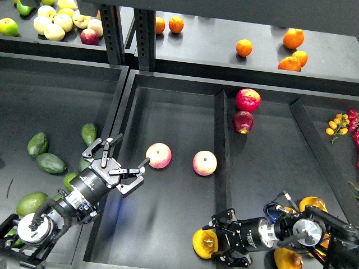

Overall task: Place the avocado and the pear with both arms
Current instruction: 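Close the right gripper around the orange pear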

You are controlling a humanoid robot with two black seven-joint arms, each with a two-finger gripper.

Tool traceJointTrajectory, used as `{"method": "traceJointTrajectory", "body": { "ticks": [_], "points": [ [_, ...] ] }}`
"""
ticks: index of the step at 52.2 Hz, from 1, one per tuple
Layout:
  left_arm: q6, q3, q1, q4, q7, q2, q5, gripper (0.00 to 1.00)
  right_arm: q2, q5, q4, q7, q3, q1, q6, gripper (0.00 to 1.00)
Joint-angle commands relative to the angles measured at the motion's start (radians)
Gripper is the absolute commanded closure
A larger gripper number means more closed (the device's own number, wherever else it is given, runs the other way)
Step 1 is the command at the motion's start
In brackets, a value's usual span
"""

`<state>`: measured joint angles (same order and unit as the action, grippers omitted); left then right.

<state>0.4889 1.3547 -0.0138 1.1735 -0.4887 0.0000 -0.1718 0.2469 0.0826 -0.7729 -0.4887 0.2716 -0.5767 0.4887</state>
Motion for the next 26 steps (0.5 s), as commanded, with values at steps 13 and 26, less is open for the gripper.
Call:
{"method": "traceJointTrajectory", "body": {
  "ticks": [13,26],
  "points": [
    [0.000,0.000,-0.002,0.000,0.000,0.000,0.000,0.01,-0.002,-0.041,0.012,0.000,-0.006,0.006,0.000,0.41],
    [0.000,0.001,-0.002,0.000,0.000,0.000,0.001,0.01,0.000,-0.064,0.010,0.000,-0.006,0.026,0.000,0.51]
  ]
}}
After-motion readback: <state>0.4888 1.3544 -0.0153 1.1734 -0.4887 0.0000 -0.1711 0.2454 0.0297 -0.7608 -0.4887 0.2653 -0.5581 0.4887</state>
